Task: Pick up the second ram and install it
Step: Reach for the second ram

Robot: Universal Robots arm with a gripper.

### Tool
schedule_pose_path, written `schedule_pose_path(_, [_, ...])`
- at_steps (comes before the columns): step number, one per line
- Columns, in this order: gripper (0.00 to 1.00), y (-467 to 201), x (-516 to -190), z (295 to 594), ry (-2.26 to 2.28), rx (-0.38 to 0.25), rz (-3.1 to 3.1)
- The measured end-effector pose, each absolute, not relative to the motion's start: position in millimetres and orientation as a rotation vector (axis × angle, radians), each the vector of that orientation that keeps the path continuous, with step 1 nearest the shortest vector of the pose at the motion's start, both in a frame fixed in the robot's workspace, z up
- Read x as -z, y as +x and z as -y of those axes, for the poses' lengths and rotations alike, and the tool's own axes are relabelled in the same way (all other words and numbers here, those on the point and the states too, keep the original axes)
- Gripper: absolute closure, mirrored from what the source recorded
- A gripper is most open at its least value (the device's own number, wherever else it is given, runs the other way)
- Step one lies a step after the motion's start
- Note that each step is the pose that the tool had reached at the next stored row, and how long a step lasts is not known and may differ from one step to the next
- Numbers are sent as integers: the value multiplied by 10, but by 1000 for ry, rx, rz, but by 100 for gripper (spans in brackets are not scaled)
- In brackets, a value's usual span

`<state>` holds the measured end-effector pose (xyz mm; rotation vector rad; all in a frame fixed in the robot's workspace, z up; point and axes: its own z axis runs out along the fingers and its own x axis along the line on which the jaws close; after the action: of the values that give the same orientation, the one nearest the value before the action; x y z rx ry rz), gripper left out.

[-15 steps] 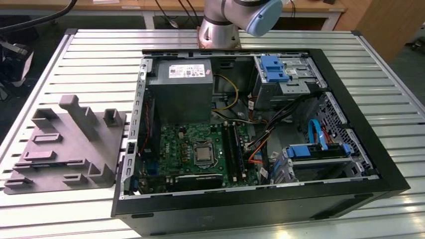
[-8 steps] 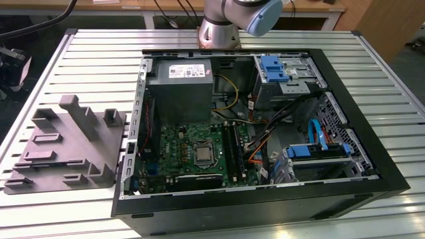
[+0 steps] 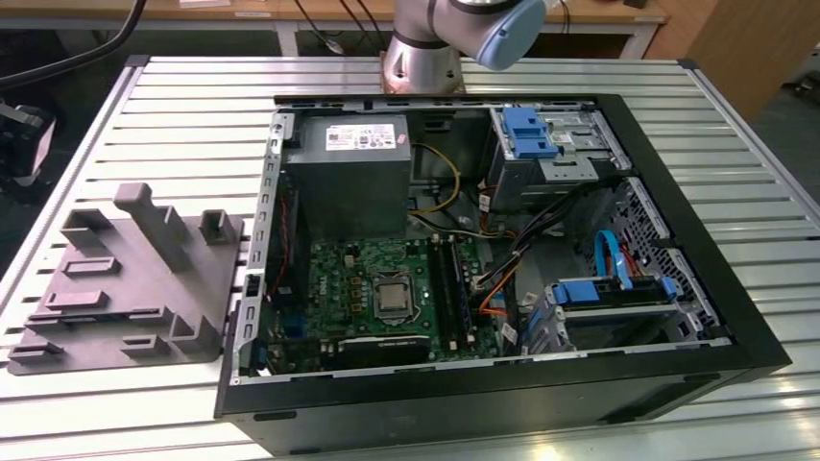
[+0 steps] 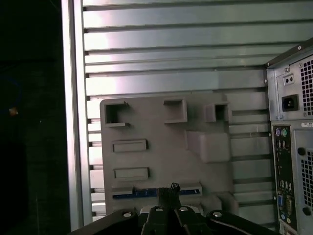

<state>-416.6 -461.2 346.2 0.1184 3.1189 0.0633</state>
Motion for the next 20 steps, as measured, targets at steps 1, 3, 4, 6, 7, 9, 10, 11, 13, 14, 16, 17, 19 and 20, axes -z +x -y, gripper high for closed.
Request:
schedule_pose_path(1, [90, -4171, -3456, 4621, 118, -63, -3119])
schedule_pose_path(3, [90, -4180, -3444, 4641, 118, -63, -3119])
schedule_pose_path(4, [90, -4184, -3437, 4651, 118, -63, -3119])
schedule_pose_path(6, [90, -4193, -3423, 4670, 118, -63, -3119])
schedule_pose_path(7, [90, -4198, -3416, 4680, 118, -63, -3119])
schedule_pose_path(9, [90, -4205, -3398, 4703, 118, -63, -3119])
schedule_pose_path(10, [90, -4208, -3389, 4714, 118, -63, -3120])
schedule_pose_path(11, [90, -4210, -3377, 4724, 118, -63, -3120])
schedule_pose_path(13, [90, -4215, -3348, 4744, 119, -63, -3121])
schedule_pose_path(14, [90, -4218, -3335, 4756, 119, -63, -3122])
schedule_pose_path(16, [90, -4223, -3309, 4779, 119, -63, -3122])
schedule_pose_path(17, [90, -4225, -3299, 4790, 119, -63, -3123])
schedule_pose_path(19, [90, -4228, -3285, 4803, 119, -63, -3123])
schedule_pose_path(20, [90, -4228, -3286, 4803, 119, -62, -3123])
